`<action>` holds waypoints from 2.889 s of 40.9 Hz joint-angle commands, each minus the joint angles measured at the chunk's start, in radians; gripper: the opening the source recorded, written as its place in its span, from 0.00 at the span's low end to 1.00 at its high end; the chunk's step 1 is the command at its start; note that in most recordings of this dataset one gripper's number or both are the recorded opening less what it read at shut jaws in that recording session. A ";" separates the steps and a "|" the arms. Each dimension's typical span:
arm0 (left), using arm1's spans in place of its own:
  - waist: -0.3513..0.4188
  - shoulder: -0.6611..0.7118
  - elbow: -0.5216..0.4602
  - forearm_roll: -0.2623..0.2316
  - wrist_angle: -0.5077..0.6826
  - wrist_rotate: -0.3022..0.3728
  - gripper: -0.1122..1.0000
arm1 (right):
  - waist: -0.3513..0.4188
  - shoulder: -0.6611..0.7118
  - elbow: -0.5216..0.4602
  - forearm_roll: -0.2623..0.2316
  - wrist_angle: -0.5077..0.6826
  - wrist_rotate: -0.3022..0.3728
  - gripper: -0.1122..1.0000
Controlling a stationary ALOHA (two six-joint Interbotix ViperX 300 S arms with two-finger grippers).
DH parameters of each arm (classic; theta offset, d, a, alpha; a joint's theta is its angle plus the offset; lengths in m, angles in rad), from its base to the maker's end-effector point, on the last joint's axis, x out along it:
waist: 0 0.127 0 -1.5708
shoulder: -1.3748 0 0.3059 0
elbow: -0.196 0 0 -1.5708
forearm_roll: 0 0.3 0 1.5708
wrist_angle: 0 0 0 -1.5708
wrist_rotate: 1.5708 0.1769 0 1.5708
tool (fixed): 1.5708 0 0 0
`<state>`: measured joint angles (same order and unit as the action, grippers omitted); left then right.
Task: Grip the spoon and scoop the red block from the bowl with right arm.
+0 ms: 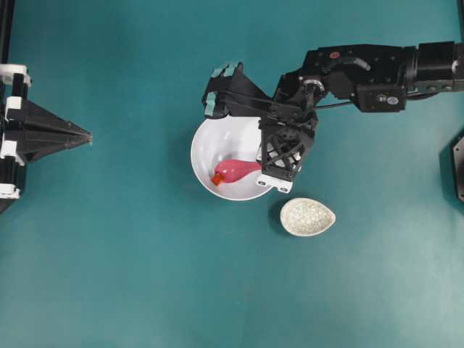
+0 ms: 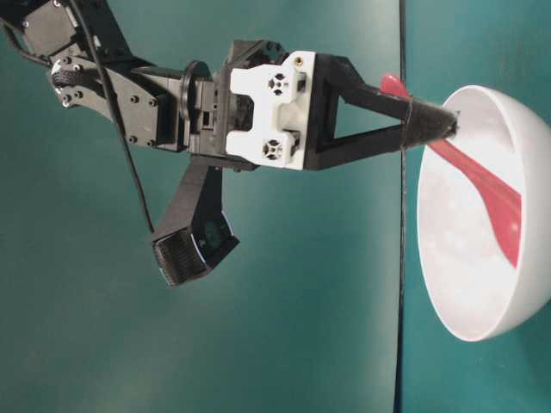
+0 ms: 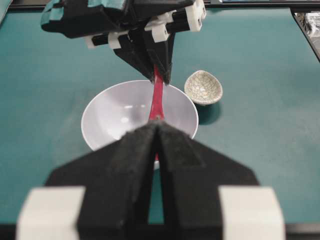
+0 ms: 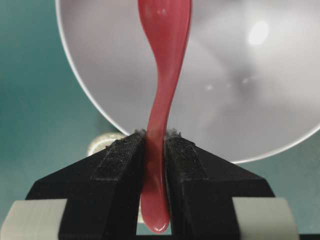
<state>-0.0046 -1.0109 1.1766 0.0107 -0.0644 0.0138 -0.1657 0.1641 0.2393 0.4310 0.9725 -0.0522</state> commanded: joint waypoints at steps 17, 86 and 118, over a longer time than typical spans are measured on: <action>-0.002 0.008 -0.009 0.002 -0.005 0.002 0.10 | 0.002 -0.061 -0.023 0.054 -0.035 0.005 0.15; -0.002 0.008 -0.011 0.003 0.008 0.003 0.10 | 0.313 -0.555 0.664 0.054 -0.440 0.448 0.15; -0.002 0.008 -0.011 0.003 0.008 0.002 0.10 | 0.319 -0.479 0.673 -0.043 -0.462 0.440 0.25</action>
<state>-0.0046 -1.0109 1.1766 0.0107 -0.0491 0.0169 0.1503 -0.3068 0.9219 0.3912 0.5123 0.3927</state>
